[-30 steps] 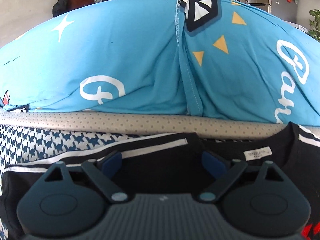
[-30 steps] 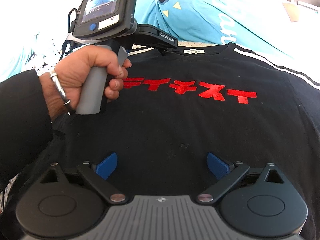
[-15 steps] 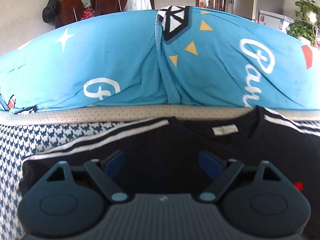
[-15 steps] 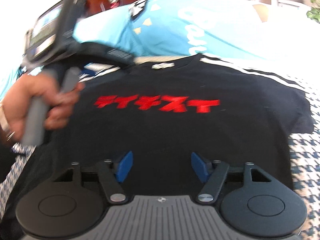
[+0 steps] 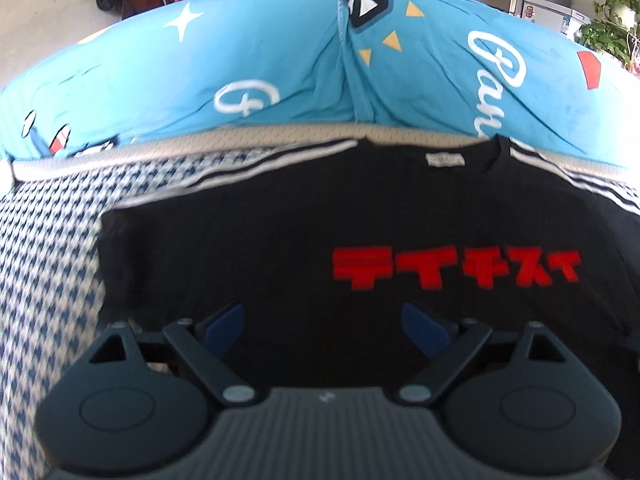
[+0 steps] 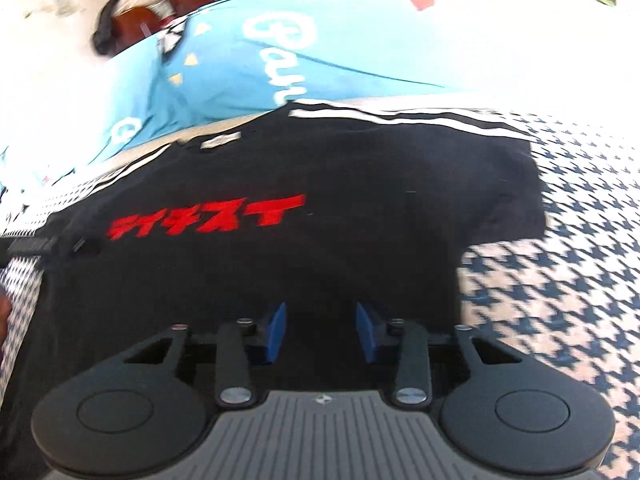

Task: Fold clothes
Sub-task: 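Raise both open grippers above the flattened black shirt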

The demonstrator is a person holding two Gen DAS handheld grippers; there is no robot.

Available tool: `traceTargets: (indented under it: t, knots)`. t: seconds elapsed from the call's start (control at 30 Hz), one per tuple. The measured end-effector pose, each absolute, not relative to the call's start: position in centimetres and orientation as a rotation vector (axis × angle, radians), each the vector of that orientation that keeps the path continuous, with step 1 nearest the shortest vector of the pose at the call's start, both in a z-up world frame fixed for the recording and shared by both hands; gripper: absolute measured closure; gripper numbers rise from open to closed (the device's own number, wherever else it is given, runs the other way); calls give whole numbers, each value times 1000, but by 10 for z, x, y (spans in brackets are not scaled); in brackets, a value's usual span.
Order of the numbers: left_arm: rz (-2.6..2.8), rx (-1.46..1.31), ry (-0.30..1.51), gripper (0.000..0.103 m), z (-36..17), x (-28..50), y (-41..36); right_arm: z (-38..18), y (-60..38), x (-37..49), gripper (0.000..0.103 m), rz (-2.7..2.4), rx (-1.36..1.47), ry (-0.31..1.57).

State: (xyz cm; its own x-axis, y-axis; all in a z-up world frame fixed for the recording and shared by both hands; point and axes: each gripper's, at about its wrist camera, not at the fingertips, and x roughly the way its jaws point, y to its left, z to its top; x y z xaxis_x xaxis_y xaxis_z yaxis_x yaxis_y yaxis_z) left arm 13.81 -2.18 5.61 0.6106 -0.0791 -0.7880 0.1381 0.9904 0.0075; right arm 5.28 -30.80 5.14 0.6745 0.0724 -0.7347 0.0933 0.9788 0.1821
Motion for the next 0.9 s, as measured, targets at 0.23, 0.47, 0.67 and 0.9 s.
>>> traceTargets:
  t: [0.23,0.47,0.67,0.9]
  knots:
    - [-112,105,928,12,51,95,-12,56,-323,48,77,-74,260,841]
    - [-124,97,925,7,52,64,-9,71,-346,37,71,-122,400,775]
    - [-148,113,927,4,48,59,-20,69,-340,45,71,11,453,752]
    - [-165,145,947,0,41,58,-32,61,-322,66,71,97,419,756]
